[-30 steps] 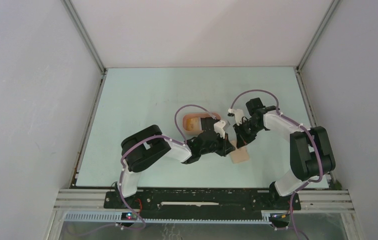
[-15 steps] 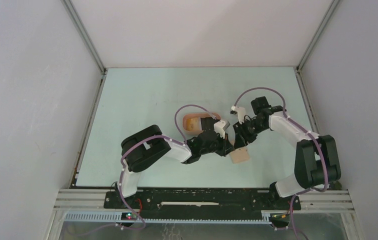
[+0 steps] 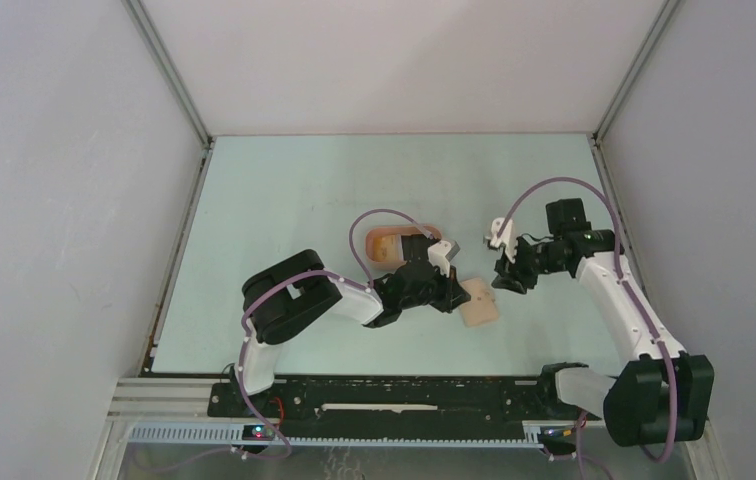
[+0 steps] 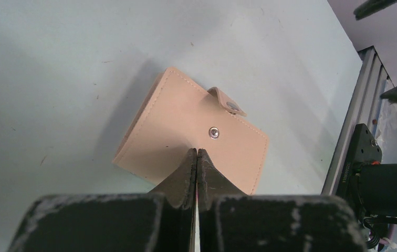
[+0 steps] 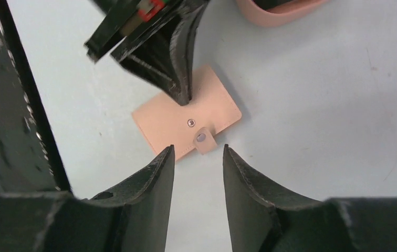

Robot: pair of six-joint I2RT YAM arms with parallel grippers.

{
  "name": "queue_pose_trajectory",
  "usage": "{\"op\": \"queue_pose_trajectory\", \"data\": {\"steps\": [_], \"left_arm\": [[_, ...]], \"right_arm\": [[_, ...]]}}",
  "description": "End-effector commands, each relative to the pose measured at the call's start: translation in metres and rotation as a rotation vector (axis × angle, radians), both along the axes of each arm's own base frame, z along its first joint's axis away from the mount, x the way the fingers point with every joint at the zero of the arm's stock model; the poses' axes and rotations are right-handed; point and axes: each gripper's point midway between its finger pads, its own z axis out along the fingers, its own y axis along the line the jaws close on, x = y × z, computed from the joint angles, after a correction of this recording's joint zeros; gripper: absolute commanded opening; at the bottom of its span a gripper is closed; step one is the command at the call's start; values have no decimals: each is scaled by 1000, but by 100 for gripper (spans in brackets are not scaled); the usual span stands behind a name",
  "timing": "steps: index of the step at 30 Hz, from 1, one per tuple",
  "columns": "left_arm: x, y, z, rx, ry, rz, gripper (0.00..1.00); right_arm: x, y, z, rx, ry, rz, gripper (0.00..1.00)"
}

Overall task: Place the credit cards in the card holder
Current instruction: Close the card holder at the center of the board.

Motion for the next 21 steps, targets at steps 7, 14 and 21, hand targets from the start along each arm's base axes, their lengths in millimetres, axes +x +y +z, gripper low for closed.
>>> {"op": "queue_pose_trajectory", "data": {"steps": [7, 14, 21], "left_arm": [[1, 5, -5, 33, -10, -4, 1], [0, 6, -5, 32, -12, -4, 1], [0, 6, -4, 29, -13, -5, 1]], "right_arm": [[-10, 6, -37, -74, -121, 326, 47], [-4, 2, -59, -137, -58, 273, 46], [6, -8, -71, -181, -46, 187, 52]]}}
